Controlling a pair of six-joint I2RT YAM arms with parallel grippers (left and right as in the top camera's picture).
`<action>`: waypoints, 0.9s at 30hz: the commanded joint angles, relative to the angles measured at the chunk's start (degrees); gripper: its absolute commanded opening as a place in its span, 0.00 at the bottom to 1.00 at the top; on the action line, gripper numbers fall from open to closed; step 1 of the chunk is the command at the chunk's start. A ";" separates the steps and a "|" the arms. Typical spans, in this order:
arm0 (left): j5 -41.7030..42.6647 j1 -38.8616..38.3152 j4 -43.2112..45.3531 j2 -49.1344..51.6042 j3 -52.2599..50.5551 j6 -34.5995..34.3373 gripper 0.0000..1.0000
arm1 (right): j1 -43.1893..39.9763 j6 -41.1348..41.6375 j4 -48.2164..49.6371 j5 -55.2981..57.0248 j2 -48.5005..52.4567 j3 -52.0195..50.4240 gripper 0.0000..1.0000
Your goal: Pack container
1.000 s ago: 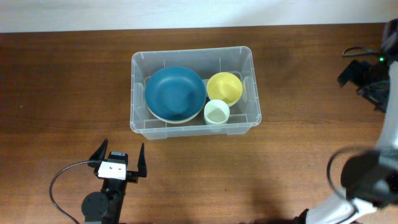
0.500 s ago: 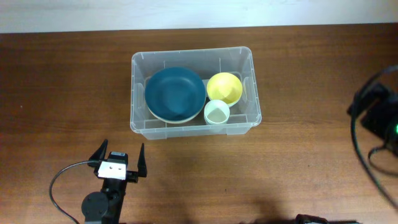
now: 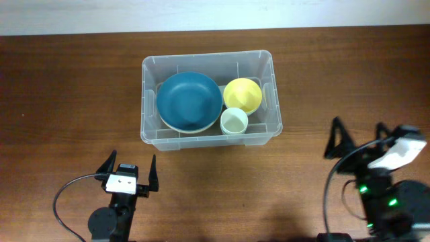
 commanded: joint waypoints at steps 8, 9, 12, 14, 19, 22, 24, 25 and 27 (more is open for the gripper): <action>-0.35 0.31 -0.31 -0.39 -0.17 -0.50 0.99 | 3.65 -9.22 21.22 -1.20 -16.57 -23.50 0.99; -0.35 0.31 -0.28 -0.39 -0.17 -0.50 1.00 | 3.65 -9.40 22.01 -1.18 -17.64 -24.48 0.99; -0.35 0.31 -0.31 -0.39 -0.17 -0.50 0.99 | 3.65 -9.88 23.56 -1.62 -20.92 -26.91 0.99; -0.35 0.31 -0.28 -0.39 -0.17 -0.50 0.99 | 3.65 -9.86 24.02 -1.62 -23.06 -28.20 0.99; -0.35 0.31 -0.28 -0.39 -0.17 -0.50 0.99 | 3.65 -9.84 27.74 -1.97 -23.91 -30.73 0.99; -0.35 0.31 -0.31 -0.39 -0.17 -0.50 0.99 | 3.65 -9.86 29.05 -1.53 -23.91 -32.68 0.99; -0.35 0.31 -0.31 -0.39 -0.17 -0.50 0.99 | 3.65 -9.86 29.07 -0.87 -23.91 -34.14 0.99; -0.35 0.31 -0.31 -0.39 -0.17 -0.50 0.99 | 3.65 -9.88 29.11 -0.48 -23.91 -35.28 0.99; -0.35 0.31 -0.31 -0.39 -0.17 -0.50 0.99 | 3.65 -9.88 29.11 -0.50 -23.91 -36.87 0.99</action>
